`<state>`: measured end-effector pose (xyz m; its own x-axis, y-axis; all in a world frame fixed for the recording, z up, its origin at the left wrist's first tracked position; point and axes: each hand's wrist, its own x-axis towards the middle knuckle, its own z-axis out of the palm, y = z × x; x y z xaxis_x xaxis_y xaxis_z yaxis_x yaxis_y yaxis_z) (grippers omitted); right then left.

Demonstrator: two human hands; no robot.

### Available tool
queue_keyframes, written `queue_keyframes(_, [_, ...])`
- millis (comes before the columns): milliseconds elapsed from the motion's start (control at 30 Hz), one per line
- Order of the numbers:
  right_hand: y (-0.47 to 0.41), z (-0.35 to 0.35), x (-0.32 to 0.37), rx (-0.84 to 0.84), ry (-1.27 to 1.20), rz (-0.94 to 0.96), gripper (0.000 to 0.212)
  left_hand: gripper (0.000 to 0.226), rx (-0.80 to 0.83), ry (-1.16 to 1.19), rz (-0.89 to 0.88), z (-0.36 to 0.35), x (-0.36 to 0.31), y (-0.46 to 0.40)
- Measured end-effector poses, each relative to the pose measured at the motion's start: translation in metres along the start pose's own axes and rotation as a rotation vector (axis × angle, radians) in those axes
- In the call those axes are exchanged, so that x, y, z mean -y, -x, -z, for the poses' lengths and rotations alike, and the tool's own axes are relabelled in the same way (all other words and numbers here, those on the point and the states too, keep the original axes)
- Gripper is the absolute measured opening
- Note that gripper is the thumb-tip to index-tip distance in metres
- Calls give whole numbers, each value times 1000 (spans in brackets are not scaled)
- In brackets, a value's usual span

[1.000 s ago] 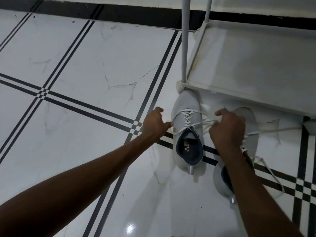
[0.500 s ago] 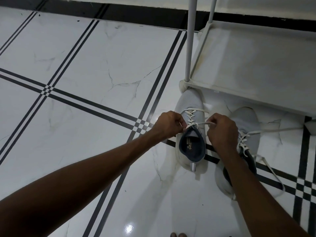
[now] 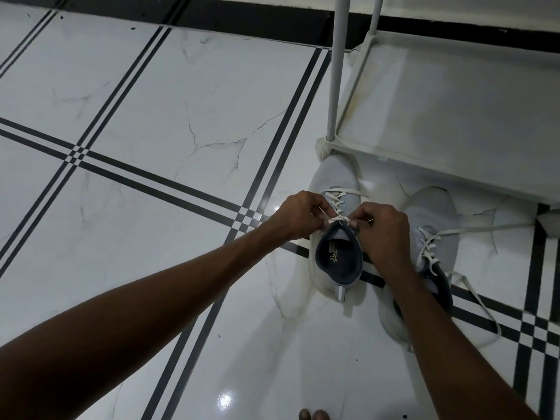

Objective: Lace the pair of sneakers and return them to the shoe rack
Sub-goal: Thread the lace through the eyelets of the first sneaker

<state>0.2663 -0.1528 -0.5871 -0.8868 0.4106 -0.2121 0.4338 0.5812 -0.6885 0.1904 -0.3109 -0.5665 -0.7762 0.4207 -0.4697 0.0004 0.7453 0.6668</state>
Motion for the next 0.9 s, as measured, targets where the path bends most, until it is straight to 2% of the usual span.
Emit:
queue_keyframes(167, [1, -1, 0, -16, 16, -1, 7, 16, -30, -89, -90, -3, 2, 2])
queue_keyframes(333, [-1, -3, -13, -55, 16, 10, 19, 6, -116, -361, -192, 2, 19, 2])
queue_keyframes(433, [3, -4, -28, -67, 47, -3, 27, 10, -84, -438, -163, -8, 33, 8])
queue_keyframes(600, [1, -4, -32, -52, 110, -11, 22, 5, -25, -394, -129, -2, 38, 2])
queue_keyframes(667, [-6, 4, -32, 34, 191, -17, 20, 3, 31, -338, -64, 7, 45, 4])
queue_keyframes(800, [-23, 32, -21, 385, 313, 23, 8, 9, 350, 136, 185, 49, 48, 12])
queue_keyframes(900, [-38, 58, -13, 677, 123, 45, 9, 15, 456, 305, 134, 73, 40, 17])
